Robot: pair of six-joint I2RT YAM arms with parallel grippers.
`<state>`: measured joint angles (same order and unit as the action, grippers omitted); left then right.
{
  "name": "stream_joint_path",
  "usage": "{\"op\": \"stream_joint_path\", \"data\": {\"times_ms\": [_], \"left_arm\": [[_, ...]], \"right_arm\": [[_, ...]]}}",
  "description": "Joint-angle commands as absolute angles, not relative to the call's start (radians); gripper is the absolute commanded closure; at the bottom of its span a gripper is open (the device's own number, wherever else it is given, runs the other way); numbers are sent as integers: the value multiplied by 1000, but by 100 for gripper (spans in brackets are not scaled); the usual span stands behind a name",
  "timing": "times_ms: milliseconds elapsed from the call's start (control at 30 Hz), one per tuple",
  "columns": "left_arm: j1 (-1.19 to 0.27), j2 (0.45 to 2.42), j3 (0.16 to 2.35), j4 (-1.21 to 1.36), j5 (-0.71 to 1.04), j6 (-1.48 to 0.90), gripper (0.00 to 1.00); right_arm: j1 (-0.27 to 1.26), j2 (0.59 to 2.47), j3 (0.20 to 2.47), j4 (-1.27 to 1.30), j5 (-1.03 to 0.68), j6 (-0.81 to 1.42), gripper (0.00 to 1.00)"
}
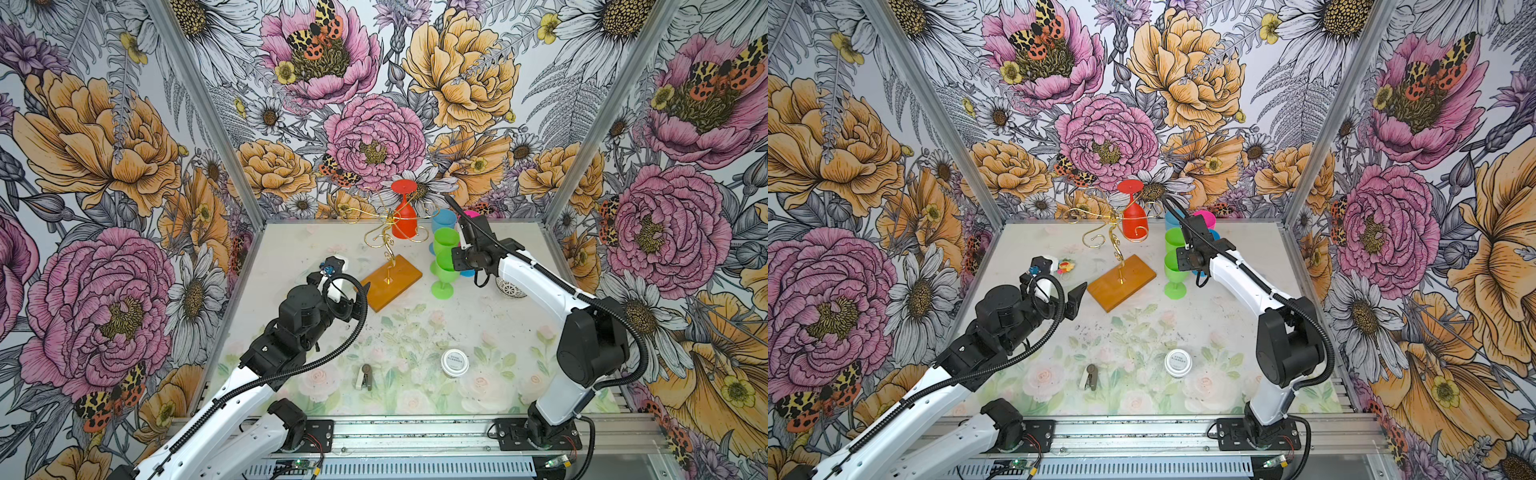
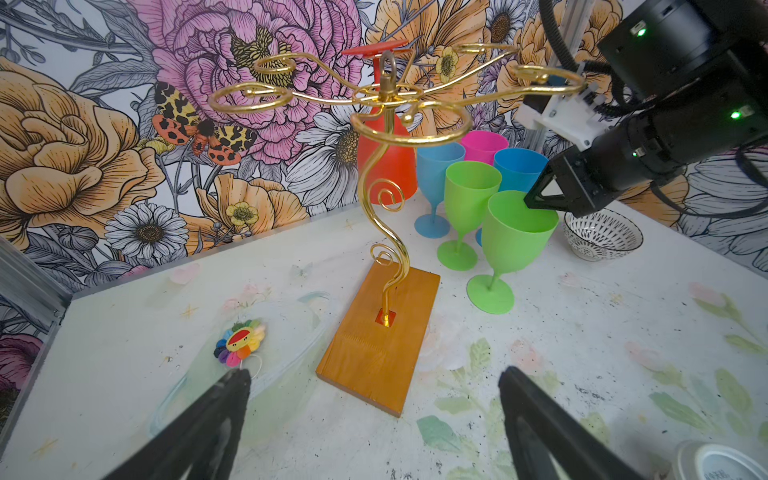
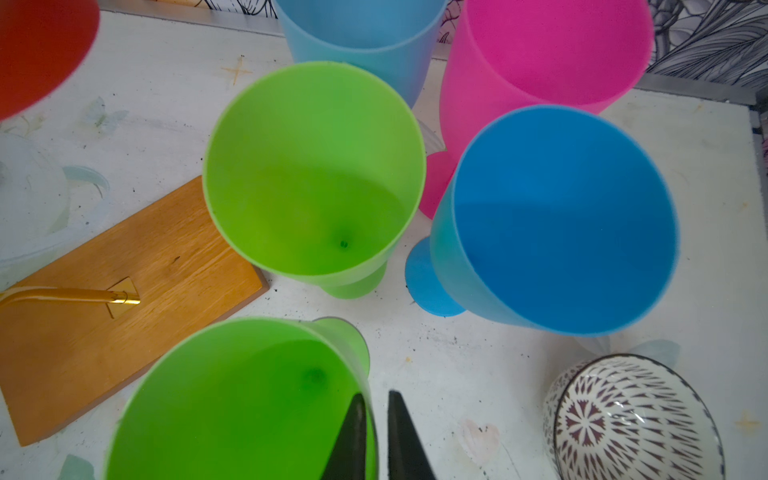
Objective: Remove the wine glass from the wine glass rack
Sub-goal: 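Open the right gripper and raise it off the green glass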
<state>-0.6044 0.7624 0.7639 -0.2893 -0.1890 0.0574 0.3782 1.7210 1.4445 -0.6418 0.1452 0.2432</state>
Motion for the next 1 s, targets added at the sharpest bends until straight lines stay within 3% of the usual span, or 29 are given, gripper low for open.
{"op": "stream_joint_path", "data": {"times_ms": [0, 400, 667, 867, 967], "left_arm": [[-595, 749, 754, -296, -179, 58, 5], [-595, 749, 758, -304, -173, 59, 4], [-590, 761, 762, -309, -160, 60, 3], [-572, 756, 765, -310, -145, 60, 2], [-559, 757, 768, -314, -128, 57, 1]], "right_arm": [[372, 1718, 1448, -626, 141, 255, 80], [334, 1608, 1487, -639, -13, 282, 62], [202, 1579, 1569, -640, -279, 351, 53], [152, 1647, 1711, -638, -493, 370, 41], [151, 1702, 1802, -637, -594, 404, 39]]}}
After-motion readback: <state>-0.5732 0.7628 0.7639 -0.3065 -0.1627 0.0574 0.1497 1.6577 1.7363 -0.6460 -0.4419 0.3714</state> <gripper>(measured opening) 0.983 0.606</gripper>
